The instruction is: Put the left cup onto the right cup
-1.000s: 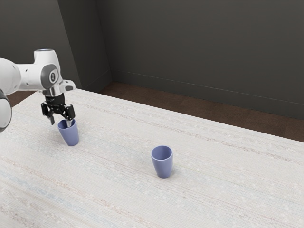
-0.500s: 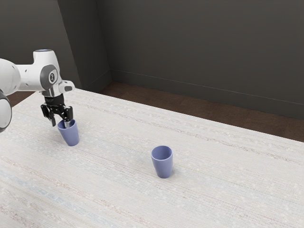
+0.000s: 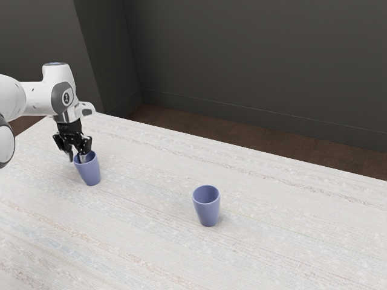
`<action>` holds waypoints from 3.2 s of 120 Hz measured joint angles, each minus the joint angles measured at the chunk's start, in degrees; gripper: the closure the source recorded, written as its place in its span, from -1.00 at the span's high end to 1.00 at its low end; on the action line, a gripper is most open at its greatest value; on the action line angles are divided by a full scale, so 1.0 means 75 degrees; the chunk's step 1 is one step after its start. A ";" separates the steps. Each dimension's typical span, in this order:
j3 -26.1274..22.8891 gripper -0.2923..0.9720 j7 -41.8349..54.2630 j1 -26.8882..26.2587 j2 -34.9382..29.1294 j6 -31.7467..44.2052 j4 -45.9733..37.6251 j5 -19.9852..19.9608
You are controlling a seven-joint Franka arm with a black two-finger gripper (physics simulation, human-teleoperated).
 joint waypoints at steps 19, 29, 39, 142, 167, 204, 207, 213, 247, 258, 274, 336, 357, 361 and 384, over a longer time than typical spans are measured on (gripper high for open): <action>-0.0001 -0.26 -0.0008 0.0000 0.0011 0.0001 0.0015 0.0005; -0.0001 -0.29 -0.0014 0.0000 0.0022 0.0003 0.0020 0.0006; -0.0013 -0.32 -0.0021 0.0001 0.0037 0.0002 0.0068 0.0008; -0.0110 -0.65 -0.0072 -0.0011 0.0018 0.0003 0.0100 0.0039; -0.0107 -0.67 -0.0086 -0.0037 -0.0163 0.0011 0.0029 0.0061; -0.0108 -0.67 -0.0103 -0.0189 -0.0587 -0.0003 -0.0007 0.0094; -0.0107 -0.67 -0.0104 -0.0223 -0.0639 -0.0011 -0.0011 0.0097; -0.0116 -0.67 -0.0105 -0.0271 -0.0729 -0.0030 -0.0015 0.0102; -0.0153 -0.67 -0.0098 -0.0601 -0.1298 -0.0094 -0.0328 0.0110; -0.0153 -0.67 -0.0093 -0.0717 -0.1443 -0.0119 -0.0413 0.0111; -0.0153 -0.67 -0.0086 -0.0901 -0.1608 -0.0184 -0.0457 0.0116; -0.0141 -0.67 -0.0055 -0.1736 -0.2353 -0.0584 -0.0722 0.0141; -0.0141 -0.67 -0.0046 -0.1918 -0.2691 -0.0671 -0.1045 0.0146; -0.0137 -0.67 -0.0045 -0.1971 -0.2757 -0.0681 -0.1095 0.0148; -0.0134 -0.67 -0.0038 -0.2334 -0.2957 -0.0727 -0.1254 0.0161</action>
